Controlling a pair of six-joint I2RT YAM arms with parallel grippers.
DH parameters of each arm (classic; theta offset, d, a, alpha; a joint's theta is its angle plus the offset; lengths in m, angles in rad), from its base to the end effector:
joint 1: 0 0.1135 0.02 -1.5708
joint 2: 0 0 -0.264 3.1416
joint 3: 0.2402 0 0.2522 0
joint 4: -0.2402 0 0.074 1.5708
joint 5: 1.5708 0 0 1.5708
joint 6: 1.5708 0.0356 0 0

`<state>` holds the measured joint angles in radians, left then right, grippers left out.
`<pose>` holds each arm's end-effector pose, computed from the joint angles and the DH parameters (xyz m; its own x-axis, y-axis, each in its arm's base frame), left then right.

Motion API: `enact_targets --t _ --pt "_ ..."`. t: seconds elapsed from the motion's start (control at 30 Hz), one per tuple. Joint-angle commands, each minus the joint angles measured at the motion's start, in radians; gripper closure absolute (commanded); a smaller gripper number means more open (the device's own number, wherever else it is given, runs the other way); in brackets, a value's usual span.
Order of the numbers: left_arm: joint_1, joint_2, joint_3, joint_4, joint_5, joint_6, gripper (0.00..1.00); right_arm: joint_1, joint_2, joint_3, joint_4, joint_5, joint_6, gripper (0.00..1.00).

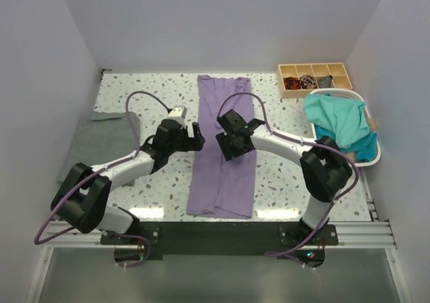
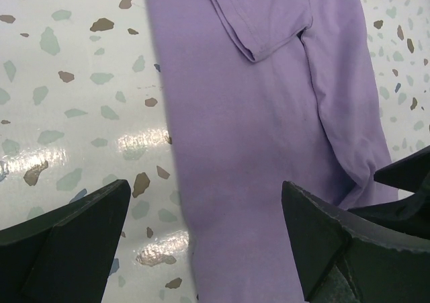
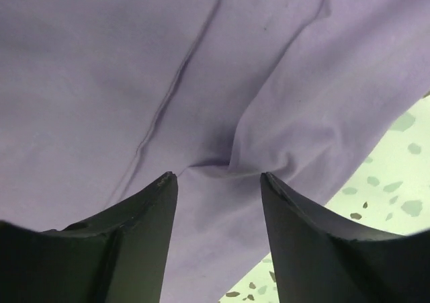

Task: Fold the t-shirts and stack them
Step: Fold the tshirt

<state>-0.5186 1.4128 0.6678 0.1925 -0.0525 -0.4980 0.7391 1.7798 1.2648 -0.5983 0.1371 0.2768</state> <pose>0.2549 -0.1433 0.1947 -0.6184 -0.1963 -0.7610 0.1831 0.9057 -0.3824 0.2736 0.2428 0.2053 -0.8080 -0.3701 -0.4584 -0.4178 0.9086 0.0028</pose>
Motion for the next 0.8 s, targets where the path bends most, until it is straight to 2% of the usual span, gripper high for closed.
enact_targets --t 0.0,0.1,0.27,0.4,0.77 --pt "-0.004 0.0 0.042 -0.008 0.005 0.001 0.0 0.005 -0.049 -0.015 -0.027 0.065 0.015 0.39" --pt "-0.006 -0.038 0.036 -0.036 0.02 0.007 0.0 0.006 -0.147 -0.028 -0.058 0.094 0.01 0.37" --pt "-0.04 -0.132 -0.013 -0.083 0.01 -0.016 0.0 0.019 -0.203 -0.057 -0.135 0.036 0.039 0.38" --pt "-0.096 -0.178 -0.051 -0.111 -0.046 -0.048 0.0 0.123 -0.224 -0.1 -0.129 0.01 0.085 0.4" --pt "-0.124 -0.256 -0.089 -0.191 -0.211 -0.131 0.0 0.426 -0.191 -0.16 -0.176 0.131 0.242 0.46"
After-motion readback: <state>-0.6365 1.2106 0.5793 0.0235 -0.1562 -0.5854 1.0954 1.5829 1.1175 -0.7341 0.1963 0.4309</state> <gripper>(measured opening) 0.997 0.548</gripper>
